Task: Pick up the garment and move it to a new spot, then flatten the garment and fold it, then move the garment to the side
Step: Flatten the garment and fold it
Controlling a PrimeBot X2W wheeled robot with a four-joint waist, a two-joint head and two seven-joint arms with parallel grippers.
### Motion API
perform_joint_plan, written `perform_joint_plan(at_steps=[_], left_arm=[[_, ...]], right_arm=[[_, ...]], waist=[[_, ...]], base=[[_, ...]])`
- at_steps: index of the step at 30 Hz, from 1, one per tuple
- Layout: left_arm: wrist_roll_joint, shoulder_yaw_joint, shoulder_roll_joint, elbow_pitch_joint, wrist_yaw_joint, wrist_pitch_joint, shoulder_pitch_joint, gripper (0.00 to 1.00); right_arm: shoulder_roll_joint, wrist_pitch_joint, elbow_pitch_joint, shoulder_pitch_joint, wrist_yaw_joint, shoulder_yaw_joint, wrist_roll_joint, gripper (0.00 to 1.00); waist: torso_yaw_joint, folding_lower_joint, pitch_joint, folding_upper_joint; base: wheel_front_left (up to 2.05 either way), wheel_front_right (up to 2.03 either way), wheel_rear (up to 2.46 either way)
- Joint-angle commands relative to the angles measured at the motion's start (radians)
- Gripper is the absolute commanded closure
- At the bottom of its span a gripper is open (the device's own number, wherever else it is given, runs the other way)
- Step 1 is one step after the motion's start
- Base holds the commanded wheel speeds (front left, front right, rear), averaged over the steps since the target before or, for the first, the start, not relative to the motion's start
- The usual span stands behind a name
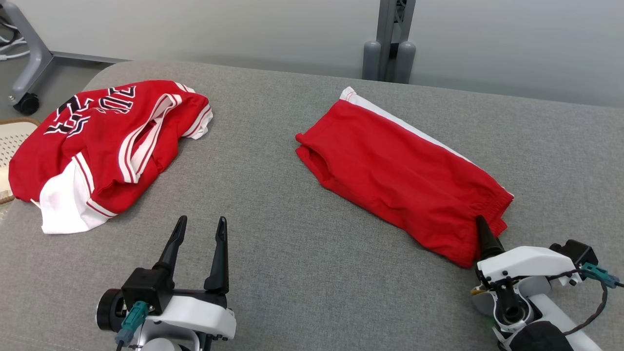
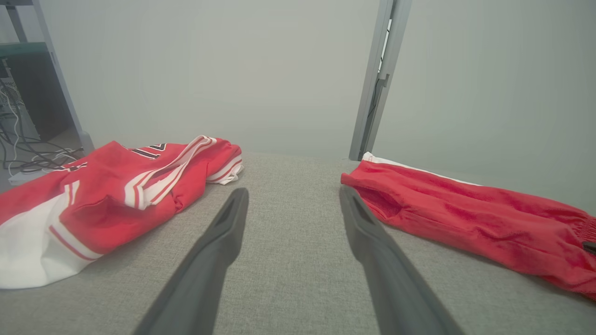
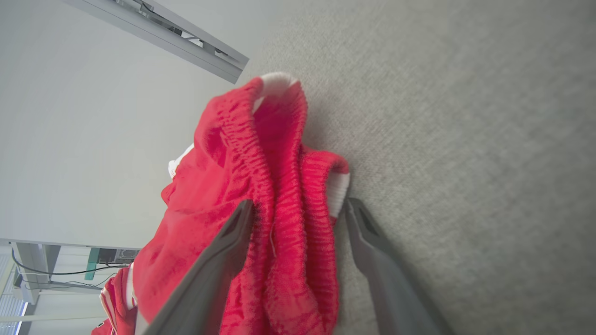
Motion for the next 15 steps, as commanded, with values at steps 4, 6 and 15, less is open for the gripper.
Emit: perform_joint_plan(at_steps=[4, 6, 15], left_arm=[[-0.004, 0.0, 0.003, -0.003, 0.005, -0.001, -0.013, 0.0], [-0.005, 0.0, 0.003, -0.001, 0.005, -0.001, -0.016, 0.0], [-0.006, -0.002, 0.003, 0.005, 0.005, -0.001, -0.025, 0.0]], right_arm=[[0.067, 0.05, 0.031, 0.026, 0.008, 0.078, 0.084, 0.0], [0.07, 0.052, 0.015, 0.014, 0.009, 0.111, 0.108, 0.0], [0.063, 0.011, 0.015, -0.055, 0.011, 0.201, 0.117, 1.0]], waist=[[0.001, 0.0, 0.003, -0.0001], [0.002, 0.0, 0.004, -0.0001], [0.011, 0.0, 0.004, -0.0001]], base=[[0.0, 0.0, 0.0], [0.0, 0.0, 0.0], [0.0, 0.0, 0.0]])
